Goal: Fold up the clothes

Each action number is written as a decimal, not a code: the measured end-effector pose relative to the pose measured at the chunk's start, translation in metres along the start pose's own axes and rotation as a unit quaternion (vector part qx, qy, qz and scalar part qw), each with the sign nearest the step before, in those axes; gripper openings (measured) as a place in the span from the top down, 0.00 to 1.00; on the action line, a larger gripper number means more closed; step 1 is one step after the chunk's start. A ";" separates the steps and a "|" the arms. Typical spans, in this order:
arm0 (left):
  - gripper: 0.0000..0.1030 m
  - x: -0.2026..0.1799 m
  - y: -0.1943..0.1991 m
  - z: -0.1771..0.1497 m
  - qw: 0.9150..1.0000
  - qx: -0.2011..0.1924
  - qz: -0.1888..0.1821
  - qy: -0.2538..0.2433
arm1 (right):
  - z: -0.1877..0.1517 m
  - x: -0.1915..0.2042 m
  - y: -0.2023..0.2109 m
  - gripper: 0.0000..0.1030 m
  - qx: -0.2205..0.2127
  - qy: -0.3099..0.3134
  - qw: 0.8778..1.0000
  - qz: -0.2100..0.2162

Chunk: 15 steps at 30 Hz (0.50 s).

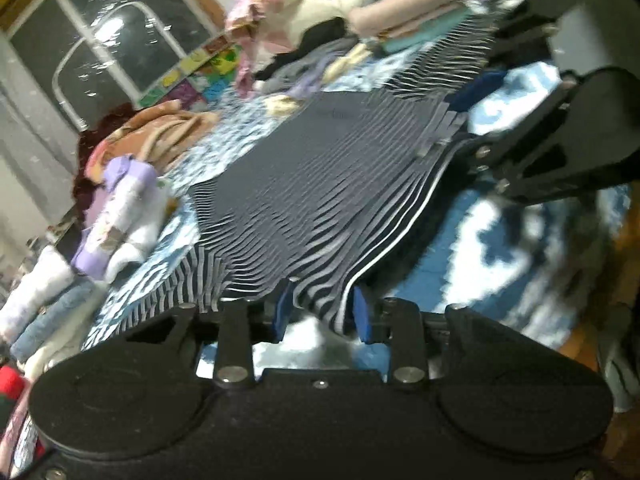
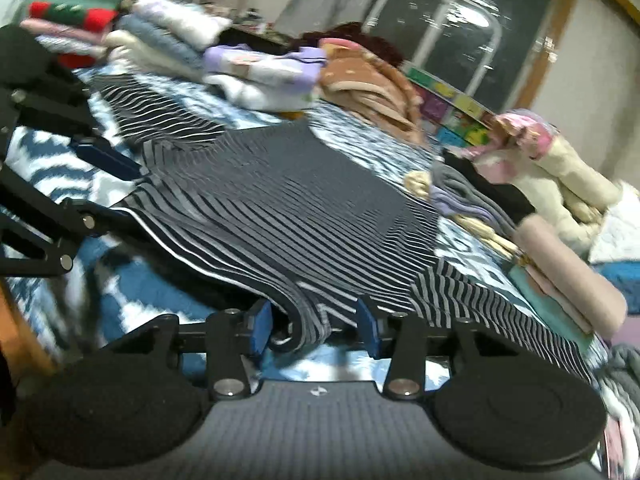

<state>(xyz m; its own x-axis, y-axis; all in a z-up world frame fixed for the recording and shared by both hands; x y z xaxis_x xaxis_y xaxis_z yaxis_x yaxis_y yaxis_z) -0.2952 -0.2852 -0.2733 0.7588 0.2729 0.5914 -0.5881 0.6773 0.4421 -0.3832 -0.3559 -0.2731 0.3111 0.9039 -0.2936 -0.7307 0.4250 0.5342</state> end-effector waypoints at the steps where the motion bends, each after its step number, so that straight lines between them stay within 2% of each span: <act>1: 0.71 0.000 -0.002 0.000 1.000 0.000 0.001 0.002 | 0.001 -0.002 0.000 0.62 -0.002 -0.009 1.000 -0.006; 6: 0.74 -0.003 -0.005 0.004 1.000 -0.005 0.014 0.002 | -0.003 -0.007 -0.004 0.67 0.003 -0.012 1.000 -0.027; 9: 0.87 0.001 -0.007 0.006 1.000 -0.006 0.024 0.014 | -0.006 -0.011 -0.006 0.75 0.016 -0.028 0.999 -0.022; 11: 0.90 0.004 -0.006 0.008 0.999 -0.007 0.026 0.025 | -0.008 -0.013 -0.005 0.81 0.025 -0.031 0.999 -0.018; 15: 0.92 0.006 -0.001 0.010 0.999 -0.017 0.031 0.022 | -0.012 -0.002 0.001 0.89 0.041 0.015 0.999 -0.016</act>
<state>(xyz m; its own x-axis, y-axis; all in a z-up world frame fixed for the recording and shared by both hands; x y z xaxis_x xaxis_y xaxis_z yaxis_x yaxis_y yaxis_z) -0.2925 -0.2907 -0.2633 0.7336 0.3439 0.5861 -0.6247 0.6808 0.3825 -0.3916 -0.3581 -0.2816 0.3147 0.8880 -0.3352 -0.6685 0.4581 0.5859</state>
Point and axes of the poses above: each gripper's, at about its wrist camera, not at the fingertips, and y roughly against the way its jaws point, x to its left, z to its top, the point moved 2 cm from there along -y, roughly the way its jaws point, and after that the axes turned 8 degrees about z, right-handed, at the moved point
